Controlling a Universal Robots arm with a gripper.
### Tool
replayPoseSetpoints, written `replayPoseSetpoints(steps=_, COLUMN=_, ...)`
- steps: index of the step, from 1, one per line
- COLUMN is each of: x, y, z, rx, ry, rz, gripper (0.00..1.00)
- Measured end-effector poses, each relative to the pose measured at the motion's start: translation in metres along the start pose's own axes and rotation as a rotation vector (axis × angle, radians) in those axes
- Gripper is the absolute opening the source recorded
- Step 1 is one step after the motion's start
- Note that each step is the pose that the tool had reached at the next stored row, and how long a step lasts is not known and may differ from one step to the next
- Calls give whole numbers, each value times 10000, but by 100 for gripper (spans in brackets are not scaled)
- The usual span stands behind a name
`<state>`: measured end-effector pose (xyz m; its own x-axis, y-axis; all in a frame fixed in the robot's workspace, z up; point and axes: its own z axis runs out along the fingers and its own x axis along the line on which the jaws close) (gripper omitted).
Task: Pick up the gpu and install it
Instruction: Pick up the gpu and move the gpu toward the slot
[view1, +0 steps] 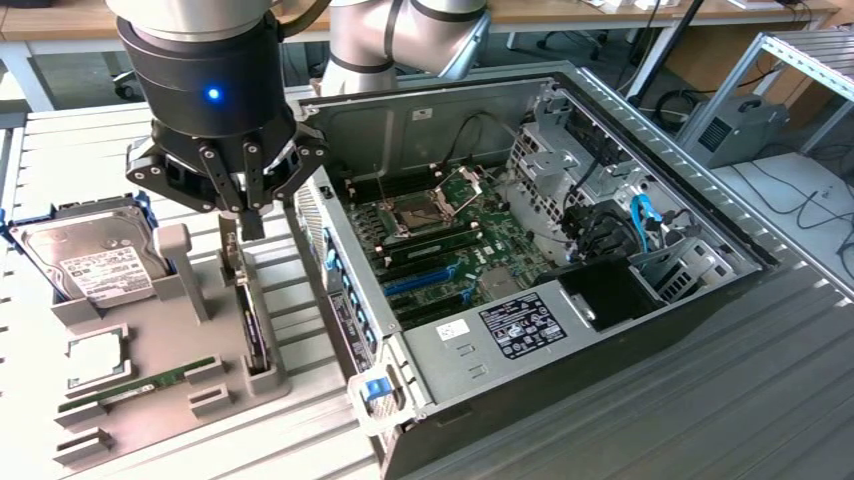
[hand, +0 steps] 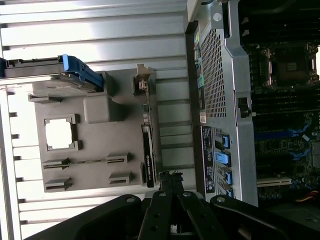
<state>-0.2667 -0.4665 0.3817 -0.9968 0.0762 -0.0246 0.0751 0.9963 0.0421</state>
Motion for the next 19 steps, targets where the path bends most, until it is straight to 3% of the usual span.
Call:
replayPoseSetpoints(steps=1, x=0, y=0, z=0, rx=0, ry=0, rz=0, gripper=11)
replayPoseSetpoints(steps=3, x=0, y=0, z=0, rx=0, ry=0, rz=0, gripper=24)
replayPoseSetpoints(steps=4, x=0, y=0, z=0, rx=0, ry=0, rz=0, gripper=36)
replayPoseSetpoints(steps=6, x=0, y=0, z=0, rx=0, ry=0, rz=0, gripper=36)
replayPoseSetpoints(steps=8, x=0, y=0, z=0, rx=0, ry=0, rz=0, gripper=48)
replayPoseSetpoints(steps=19, x=1, y=-1, z=27, rx=0, ry=0, rz=0, gripper=48)
